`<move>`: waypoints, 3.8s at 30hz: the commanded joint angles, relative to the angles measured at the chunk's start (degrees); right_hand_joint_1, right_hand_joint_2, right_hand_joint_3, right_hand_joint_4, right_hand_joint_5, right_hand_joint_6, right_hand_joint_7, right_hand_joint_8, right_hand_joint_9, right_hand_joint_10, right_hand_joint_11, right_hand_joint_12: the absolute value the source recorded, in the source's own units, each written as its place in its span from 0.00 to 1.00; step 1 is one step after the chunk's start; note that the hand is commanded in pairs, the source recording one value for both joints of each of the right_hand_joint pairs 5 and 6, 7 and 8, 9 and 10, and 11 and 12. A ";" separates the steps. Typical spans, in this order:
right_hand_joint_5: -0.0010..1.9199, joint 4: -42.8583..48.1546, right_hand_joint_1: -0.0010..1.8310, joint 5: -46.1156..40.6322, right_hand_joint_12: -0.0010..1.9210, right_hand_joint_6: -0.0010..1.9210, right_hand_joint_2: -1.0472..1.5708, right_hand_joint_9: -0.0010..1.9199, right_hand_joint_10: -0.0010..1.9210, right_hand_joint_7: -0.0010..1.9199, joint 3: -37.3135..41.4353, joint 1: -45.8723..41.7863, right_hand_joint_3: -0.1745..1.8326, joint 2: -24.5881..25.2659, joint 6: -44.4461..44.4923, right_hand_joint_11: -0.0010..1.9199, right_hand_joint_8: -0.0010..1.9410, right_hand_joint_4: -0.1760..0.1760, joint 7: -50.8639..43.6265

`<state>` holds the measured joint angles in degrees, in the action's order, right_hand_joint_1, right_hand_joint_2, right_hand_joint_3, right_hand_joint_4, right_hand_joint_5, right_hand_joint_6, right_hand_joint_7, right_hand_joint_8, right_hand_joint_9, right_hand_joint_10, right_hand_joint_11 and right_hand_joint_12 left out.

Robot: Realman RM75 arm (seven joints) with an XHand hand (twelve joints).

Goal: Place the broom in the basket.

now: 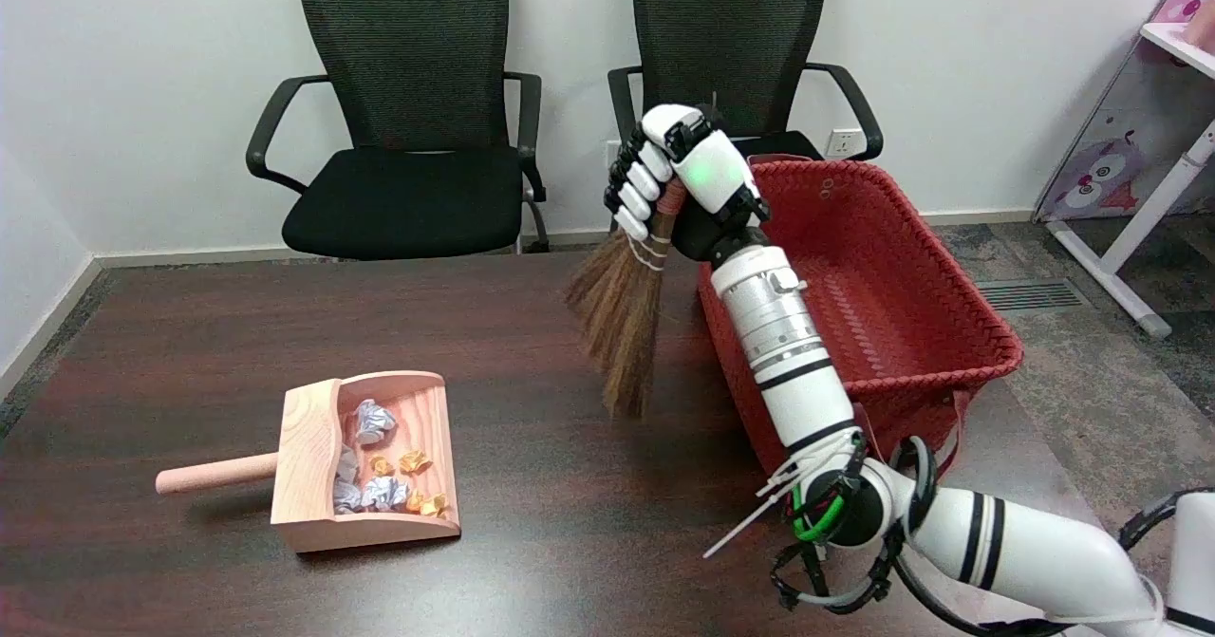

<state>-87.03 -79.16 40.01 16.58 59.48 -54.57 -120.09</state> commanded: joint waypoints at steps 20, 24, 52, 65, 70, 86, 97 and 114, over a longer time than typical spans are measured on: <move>1.00 2.66 0.38 -0.07 1.00 1.00 0.94 1.00 1.00 1.00 2.01 -3.39 0.93 -3.67 0.34 1.00 0.99 0.50 -2.17; 1.00 2.17 0.38 0.15 1.00 1.00 0.94 1.00 1.00 1.00 2.01 -3.39 0.93 -3.67 0.02 1.00 0.99 0.50 -2.17; 1.00 -22.94 0.40 -31.29 1.00 1.00 0.94 1.00 1.00 1.00 30.04 1.68 0.92 -46.43 22.13 1.00 0.99 0.51 -7.44; 1.00 -18.73 0.42 -16.01 1.00 1.00 0.89 1.00 1.00 1.00 15.10 -11.56 1.00 -39.71 0.30 1.00 0.99 0.50 -17.33; 1.00 -11.81 0.42 -11.07 1.00 1.00 0.89 1.00 1.00 1.00 14.08 -12.20 1.00 -28.93 -2.02 1.00 0.99 0.50 -21.06; 1.00 5.79 0.41 1.90 1.00 1.00 0.89 1.00 1.00 1.00 9.23 -7.65 1.00 -10.04 -3.49 1.00 0.99 0.50 -22.59; 1.00 8.55 0.41 2.21 1.00 1.00 0.88 1.00 1.00 1.00 4.05 -6.38 1.00 -6.84 -4.82 1.00 0.99 0.51 -22.31; 1.00 8.98 0.39 2.61 1.00 1.00 0.88 1.00 1.00 1.00 0.34 -5.50 1.00 -6.74 -4.49 1.00 0.99 0.60 -22.43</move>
<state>-80.55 -78.06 44.04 10.26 50.32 -58.37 -141.90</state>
